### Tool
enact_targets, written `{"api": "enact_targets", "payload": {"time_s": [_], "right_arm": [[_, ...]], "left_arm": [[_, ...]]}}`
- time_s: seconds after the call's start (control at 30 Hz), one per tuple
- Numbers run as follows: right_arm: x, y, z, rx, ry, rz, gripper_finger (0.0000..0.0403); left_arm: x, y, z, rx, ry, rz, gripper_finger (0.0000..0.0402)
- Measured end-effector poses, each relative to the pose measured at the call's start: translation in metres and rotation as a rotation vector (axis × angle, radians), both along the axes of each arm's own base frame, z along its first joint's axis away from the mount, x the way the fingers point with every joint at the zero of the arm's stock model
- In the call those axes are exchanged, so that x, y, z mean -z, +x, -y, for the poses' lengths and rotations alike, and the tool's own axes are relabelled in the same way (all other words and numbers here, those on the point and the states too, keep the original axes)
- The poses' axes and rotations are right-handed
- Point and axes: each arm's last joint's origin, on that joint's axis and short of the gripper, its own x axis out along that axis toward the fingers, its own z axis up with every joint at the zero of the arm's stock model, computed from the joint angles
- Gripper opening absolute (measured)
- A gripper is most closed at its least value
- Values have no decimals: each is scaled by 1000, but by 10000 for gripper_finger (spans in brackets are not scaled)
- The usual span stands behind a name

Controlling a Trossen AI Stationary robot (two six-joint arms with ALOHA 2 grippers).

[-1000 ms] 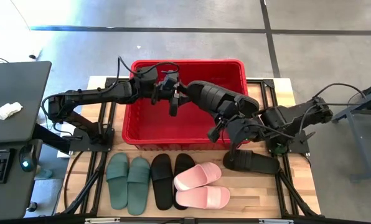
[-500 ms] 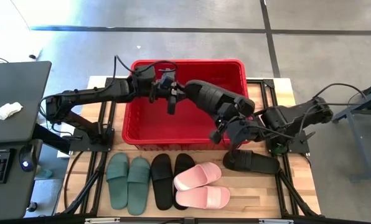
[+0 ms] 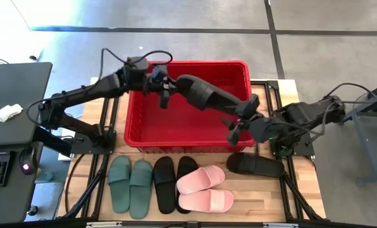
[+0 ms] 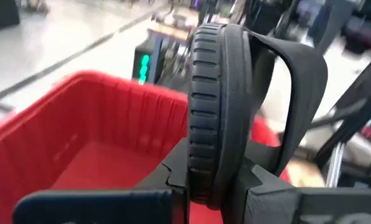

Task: Pick and place slides into bin
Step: Put the black slipper into the red bin

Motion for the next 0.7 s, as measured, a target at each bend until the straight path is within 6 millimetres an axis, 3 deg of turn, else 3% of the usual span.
{"api": "enact_targets", "payload": {"time_s": [0.2, 0.33, 0.47, 0.7], "right_arm": [[-17, -31, 9, -29, 10, 53, 206], [-21, -42, 16, -24, 6, 53, 206], [-18, -44, 20, -28, 0, 2, 206], [-12, -37, 27, -98, 55, -81, 206]], "left_arm": [[-44, -25, 1, -18, 100, -289, 34], [-59, -35, -6, -35, 108, -496, 34], [-57, -32, -22, -15, 45, -659, 34], [-29, -13, -66, 13, -107, -892, 34]]}}
